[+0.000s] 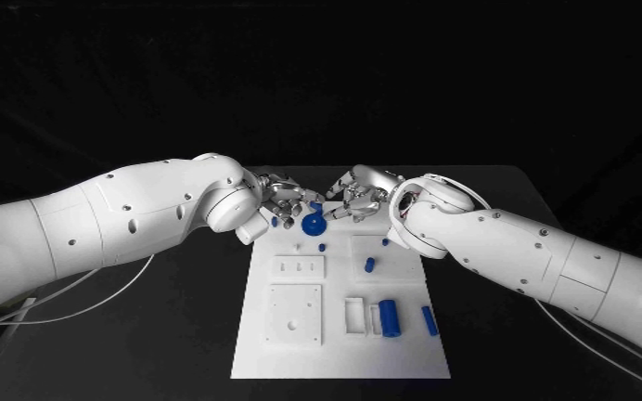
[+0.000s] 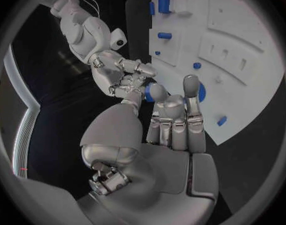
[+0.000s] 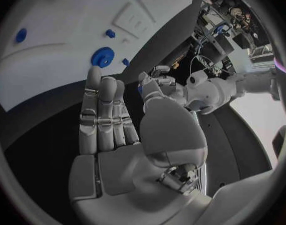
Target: Assemble the parts on the task board
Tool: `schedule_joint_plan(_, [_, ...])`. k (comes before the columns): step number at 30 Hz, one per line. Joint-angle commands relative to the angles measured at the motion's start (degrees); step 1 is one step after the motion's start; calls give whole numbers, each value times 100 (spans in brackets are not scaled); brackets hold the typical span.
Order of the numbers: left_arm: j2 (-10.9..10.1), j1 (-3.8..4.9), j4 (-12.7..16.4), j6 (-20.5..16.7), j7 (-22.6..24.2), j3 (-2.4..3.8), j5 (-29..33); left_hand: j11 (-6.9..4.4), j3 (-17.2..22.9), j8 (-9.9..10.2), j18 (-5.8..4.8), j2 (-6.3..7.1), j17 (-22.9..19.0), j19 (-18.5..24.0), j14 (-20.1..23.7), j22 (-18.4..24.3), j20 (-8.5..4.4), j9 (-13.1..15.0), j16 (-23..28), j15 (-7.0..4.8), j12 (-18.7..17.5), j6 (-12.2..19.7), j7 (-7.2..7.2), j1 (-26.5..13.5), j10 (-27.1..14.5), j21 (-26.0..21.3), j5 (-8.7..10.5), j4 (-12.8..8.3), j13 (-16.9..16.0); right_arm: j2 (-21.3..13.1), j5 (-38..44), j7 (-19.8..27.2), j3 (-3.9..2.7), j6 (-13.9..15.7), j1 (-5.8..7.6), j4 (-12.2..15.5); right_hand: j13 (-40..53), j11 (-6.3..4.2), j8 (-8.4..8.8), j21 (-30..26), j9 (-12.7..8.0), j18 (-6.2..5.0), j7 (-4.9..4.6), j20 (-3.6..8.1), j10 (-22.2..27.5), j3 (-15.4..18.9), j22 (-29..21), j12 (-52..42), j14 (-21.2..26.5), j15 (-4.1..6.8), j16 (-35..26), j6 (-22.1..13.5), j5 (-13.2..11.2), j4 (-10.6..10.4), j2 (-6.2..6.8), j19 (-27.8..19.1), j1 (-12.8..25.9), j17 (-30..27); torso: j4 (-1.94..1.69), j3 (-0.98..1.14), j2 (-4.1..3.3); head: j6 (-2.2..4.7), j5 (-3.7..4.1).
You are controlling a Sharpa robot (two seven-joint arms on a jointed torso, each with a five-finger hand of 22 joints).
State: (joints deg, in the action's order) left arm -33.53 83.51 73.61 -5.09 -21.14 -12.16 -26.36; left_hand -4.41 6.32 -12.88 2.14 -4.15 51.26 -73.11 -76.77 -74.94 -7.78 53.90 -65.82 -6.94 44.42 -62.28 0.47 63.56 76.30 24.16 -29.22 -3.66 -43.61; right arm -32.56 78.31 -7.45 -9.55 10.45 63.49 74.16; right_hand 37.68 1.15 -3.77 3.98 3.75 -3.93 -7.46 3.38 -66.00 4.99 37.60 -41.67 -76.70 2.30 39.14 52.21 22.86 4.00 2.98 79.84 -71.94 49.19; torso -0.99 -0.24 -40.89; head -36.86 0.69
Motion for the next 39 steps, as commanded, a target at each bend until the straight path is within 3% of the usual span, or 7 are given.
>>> schedule_joint_plan(1, [-5,-1,-18,-101,-27,2,-184,-9,342,-39,-65,-347,8,-39,-32,-96,-13,-17,-24,6,22,-20,-53,313,40,-10,18,-397,-8,-56,-68,119,-1,145,-3,19,-282,27,26,6,-14,103,-44,-53,78,-89,-371,60,92,-41,-195,-349,-5,-148,72,-137,-80,-208,-5,-4,-3,0,5])
schedule_joint_plan(11, [-53,-1,-32,-372,-196,-77,-710,-19,307,-47,-63,-341,26,-59,-72,-93,-20,-98,-39,0,19,-54,-64,302,83,0,43,-429,0,-411,-733,389,-29,379,-5,4,-1695,56,16,-32,6,202,0,-160,-28,-229,-1578,899,116,-128,-1376,281,17,43,-74,-520,-172,-1173,-7,2,12,-28,-21])
schedule_joint_plan(17, [-107,0,75,-894,-429,-148,-1247,-44,269,-64,-61,-317,125,-119,-159,-100,-41,-164,-126,-24,41,-114,-86,296,161,41,10,-439,-9,-532,-1469,964,-169,459,128,-407,-3410,410,21,-45,-2,386,-116,-599,199,-836,-2531,2617,971,-597,-2716,359,208,155,-248,-1932,-9,-2479,-27,24,15,-140,-16])
schedule_joint_plan(19, [-131,-2,119,-1020,-500,-156,-1386,-50,267,-61,-60,-300,159,-138,-188,-102,-49,-196,-156,-32,45,-134,-91,300,185,57,-26,-460,-13,-531,-1688,1115,-194,477,225,-604,-3427,486,9,27,2,234,-138,-816,41,-1511,-3013,3444,845,-728,-3238,437,230,274,-114,-2197,236,-3512,-40,32,28,-192,-5])
schedule_joint_plan(24, [-201,-24,230,-1206,-629,-165,-1587,-71,241,-14,-60,-265,240,-181,-263,-99,-69,-412,-210,-52,22,-238,-106,298,268,95,-18,-496,-13,-441,-1974,1347,-225,548,482,-1112,-3433,573,21,9,-3,214,-112,-965,88,-2169,-3392,3807,1005,-878,-3535,571,342,274,24,-2454,468,-4239,-60,58,64,-301,66])
schedule_joint_plan(30, [-228,-110,380,-1273,-777,-170,-1907,-105,171,-30,-65,-237,330,-242,-374,-93,-99,-619,-223,-84,1,-357,-137,285,408,131,-5,-484,-60,-281,-2113,1499,-251,622,754,-1580,-3435,599,22,-12,-4,196,-129,-995,147,-2227,-3380,3817,1019,-906,-3541,537,456,272,87,-2490,524,-4518,-87,76,105,-448,64])
schedule_joint_plan(39, [-95,-347,392,-1367,-941,-171,-2177,-112,109,-80,-61,-212,399,-267,-454,-93,-95,-817,-178,-85,-72,-493,-176,292,560,136,-9,-470,-129,-14,-2148,1593,-265,622,935,-1966,-3434,623,20,-10,-2,191,-145,-1025,213,-2098,-3380,3813,1089,-933,-3538,489,494,349,86,-2561,536,-4525,-98,106,172,-666,52])
